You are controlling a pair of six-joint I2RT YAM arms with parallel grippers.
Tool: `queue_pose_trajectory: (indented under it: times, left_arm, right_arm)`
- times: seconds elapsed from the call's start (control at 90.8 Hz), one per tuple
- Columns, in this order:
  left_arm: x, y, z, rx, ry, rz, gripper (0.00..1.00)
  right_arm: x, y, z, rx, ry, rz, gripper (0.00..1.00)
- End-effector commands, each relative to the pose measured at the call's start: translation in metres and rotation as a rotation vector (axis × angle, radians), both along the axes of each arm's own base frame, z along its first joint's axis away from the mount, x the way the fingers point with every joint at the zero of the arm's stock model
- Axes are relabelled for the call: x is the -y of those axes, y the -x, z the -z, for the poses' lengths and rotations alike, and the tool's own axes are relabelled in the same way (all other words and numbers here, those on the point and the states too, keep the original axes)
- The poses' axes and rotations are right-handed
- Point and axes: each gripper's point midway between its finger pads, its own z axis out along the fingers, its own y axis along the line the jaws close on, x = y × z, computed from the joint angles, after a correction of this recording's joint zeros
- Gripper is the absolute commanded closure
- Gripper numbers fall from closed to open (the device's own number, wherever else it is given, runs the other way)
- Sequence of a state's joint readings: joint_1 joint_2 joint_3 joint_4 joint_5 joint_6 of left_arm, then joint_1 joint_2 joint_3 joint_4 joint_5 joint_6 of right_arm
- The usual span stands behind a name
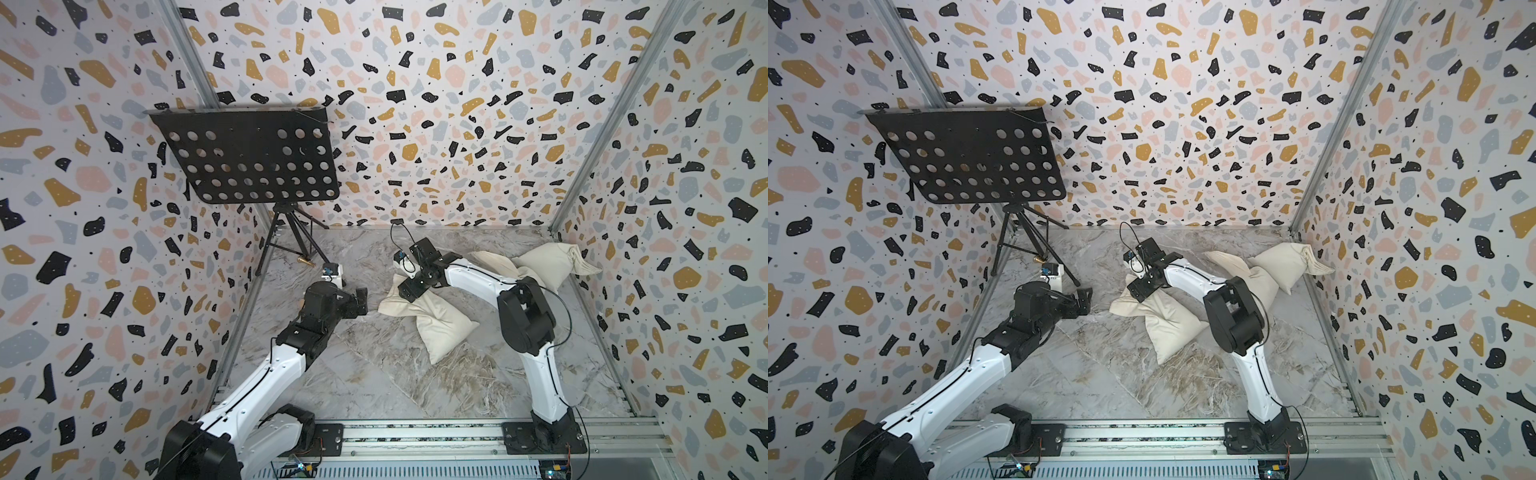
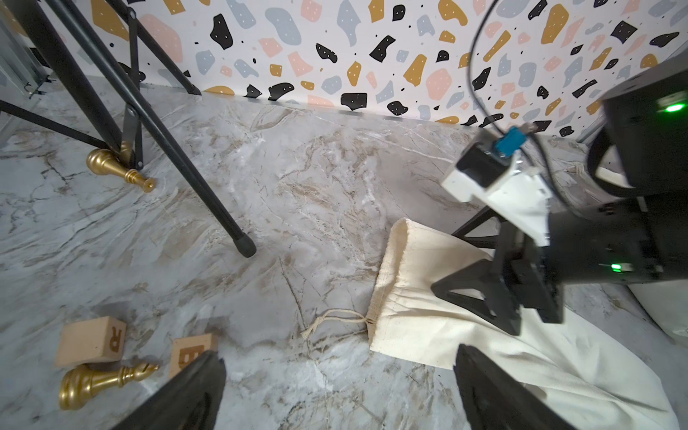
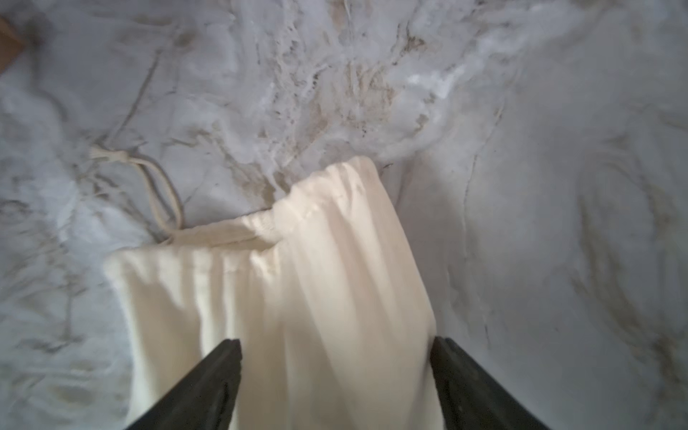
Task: Close the soil bag
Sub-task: Pick up the soil bag from the center of the board, then place the soil bag at the center of the board.
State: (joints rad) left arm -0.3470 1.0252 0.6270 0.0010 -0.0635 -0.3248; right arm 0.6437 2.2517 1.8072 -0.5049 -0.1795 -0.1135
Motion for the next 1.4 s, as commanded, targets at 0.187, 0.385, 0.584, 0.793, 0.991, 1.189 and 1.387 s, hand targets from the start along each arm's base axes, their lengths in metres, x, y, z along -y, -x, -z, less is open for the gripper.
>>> queue_pose_trajectory:
  times: [0.187, 0.385, 0.584, 0.793, 0.991, 1.189, 1.387]
  left_arm:
    - [-0.002, 0.0, -0.022, 0.06, 0.011, 0.003, 0.0]
    - [0.002, 0.009, -0.066, 0.155, 0.072, 0.039, 0.0]
    - [0.003, 0.025, -0.111, 0.234, 0.109, 0.072, 0.0]
    - [0.021, 0.033, -0.125, 0.154, 0.094, 0.189, 0.04]
    - [0.03, 0.056, -0.121, 0.036, -0.016, 0.331, 0.05]
    - [0.053, 0.09, -0.086, 0.001, -0.167, 0.657, 0.06]
    - [0.067, 0.089, -0.062, 0.107, -0.289, 0.805, 0.08]
  right_arm:
    - [0.0, 0.012, -0.056, 0.024, -0.071, -0.092, 1.0]
    - [0.016, 0.047, -0.155, 0.191, -0.166, -0.196, 1.0]
    - [0.028, 0.08, -0.219, 0.331, -0.239, -0.307, 1.0]
    - [0.03, 0.096, -0.25, 0.485, -0.294, -0.408, 1.0]
    - [0.024, 0.101, -0.246, 0.531, -0.334, -0.468, 1.0]
    - [0.023, 0.103, -0.23, 0.561, -0.352, -0.483, 1.0]
    - [0.028, 0.121, -0.229, 0.581, -0.39, -0.521, 1.0]
